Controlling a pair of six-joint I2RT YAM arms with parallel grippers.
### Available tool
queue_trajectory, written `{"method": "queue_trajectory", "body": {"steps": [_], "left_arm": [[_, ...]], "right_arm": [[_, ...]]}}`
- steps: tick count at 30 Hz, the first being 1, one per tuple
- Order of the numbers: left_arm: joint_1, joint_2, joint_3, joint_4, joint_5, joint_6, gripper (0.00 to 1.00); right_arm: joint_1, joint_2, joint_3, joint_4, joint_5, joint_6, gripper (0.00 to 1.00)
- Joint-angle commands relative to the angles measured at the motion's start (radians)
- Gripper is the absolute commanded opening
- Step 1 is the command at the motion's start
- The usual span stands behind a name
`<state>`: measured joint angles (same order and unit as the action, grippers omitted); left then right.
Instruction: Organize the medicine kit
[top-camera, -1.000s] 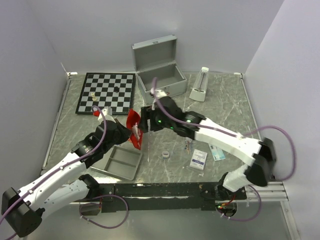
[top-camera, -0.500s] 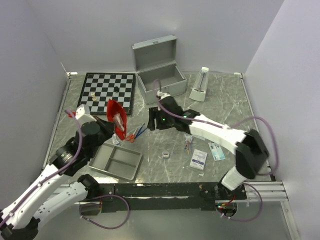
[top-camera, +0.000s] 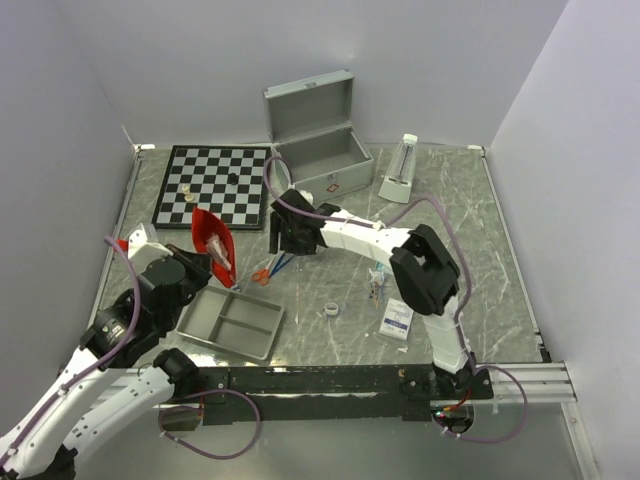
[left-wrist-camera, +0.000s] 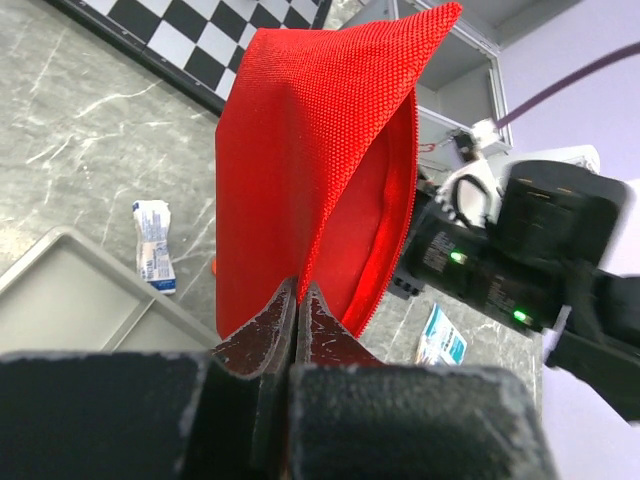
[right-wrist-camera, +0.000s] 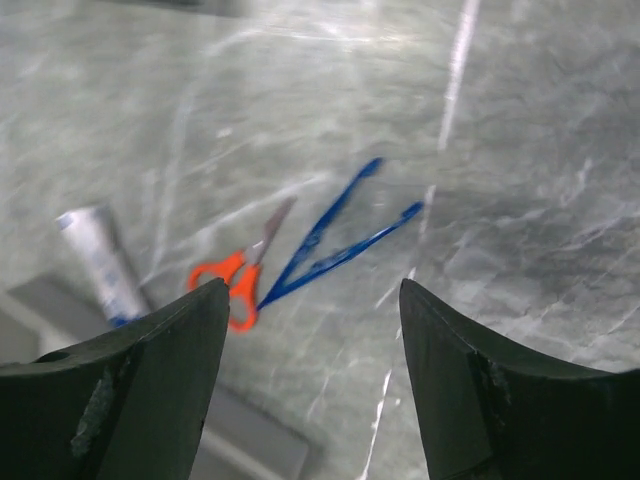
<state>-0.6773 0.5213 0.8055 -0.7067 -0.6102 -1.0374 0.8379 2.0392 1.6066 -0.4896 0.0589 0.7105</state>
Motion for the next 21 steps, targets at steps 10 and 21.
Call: {"method": "queue_trajectory", "body": {"steps": [10, 21], "left_arm": [[0.004, -0.092, -0.042, -0.023, -0.048, -0.042, 0.01], [0.002, -0.116, -0.045, -0.039, -0.065, -0.044, 0.01]], "right_arm": [[0.029, 0.151, 0.162, -0.193, 0.099, 0.164, 0.72], [0.05, 0.259, 0.298, -0.303, 0.101, 0.187, 0.69]]}}
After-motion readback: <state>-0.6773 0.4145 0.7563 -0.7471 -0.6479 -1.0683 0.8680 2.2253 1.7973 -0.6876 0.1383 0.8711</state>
